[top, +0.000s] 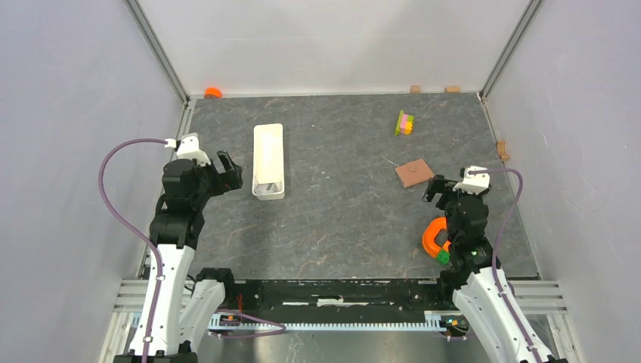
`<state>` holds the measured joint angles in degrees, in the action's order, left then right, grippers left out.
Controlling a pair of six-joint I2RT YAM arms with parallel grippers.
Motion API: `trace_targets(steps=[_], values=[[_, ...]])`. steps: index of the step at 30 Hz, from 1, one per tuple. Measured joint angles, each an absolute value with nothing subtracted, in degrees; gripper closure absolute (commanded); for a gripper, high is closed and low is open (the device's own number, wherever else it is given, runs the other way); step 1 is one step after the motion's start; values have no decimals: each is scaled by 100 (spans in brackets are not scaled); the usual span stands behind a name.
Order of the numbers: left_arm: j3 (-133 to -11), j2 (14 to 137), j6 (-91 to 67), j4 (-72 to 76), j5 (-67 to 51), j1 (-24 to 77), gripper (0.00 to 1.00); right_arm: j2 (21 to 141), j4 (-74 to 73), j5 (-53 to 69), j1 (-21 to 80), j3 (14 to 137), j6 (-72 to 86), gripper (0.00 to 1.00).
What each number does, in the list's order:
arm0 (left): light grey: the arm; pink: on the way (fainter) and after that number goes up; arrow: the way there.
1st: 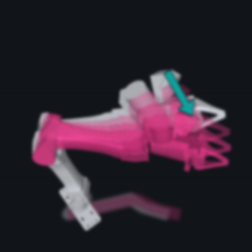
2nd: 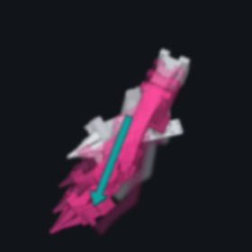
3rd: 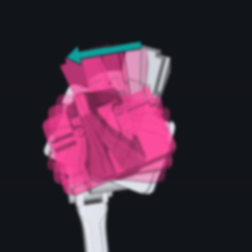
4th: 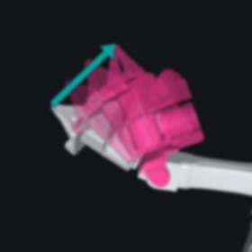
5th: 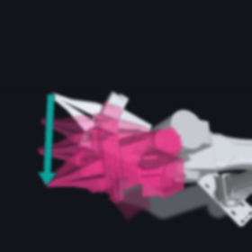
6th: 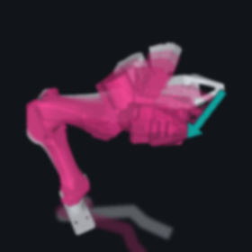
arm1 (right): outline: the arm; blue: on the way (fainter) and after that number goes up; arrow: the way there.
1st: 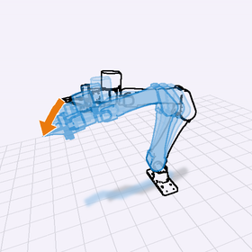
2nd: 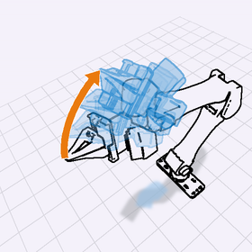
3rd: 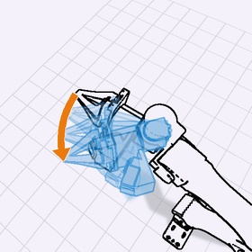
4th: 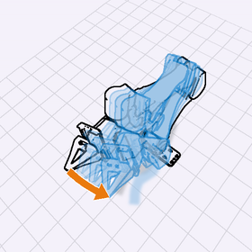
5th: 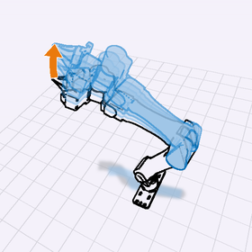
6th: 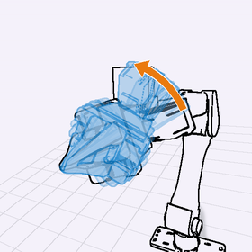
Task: Put the credit cards into the card holder
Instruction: Pick up the card holder from the center of the board.
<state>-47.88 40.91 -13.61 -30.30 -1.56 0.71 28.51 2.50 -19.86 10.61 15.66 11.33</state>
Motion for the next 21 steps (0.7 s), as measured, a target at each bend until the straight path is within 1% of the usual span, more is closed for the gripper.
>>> trace_targets(steps=[11, 19, 20, 21], values=[[-4797, 4128, -1367, -3107, 19, 71, 0, 3188, 255, -1841, 1061, 1566, 1247, 2], [-4797, 4278, -1367, -3122, -224, 71, 0, 4198, 292, -1594, 1052, 1562, 2165, 1], [-4797, 4285, -1367, -3120, -318, 71, 0, 4530, 333, -1426, 1022, 1516, 2652, 6], [-4797, 4287, -1367, -3120, -322, 71, 0, 4530, 333, -1426, 1022, 1516, 2652, 7]])
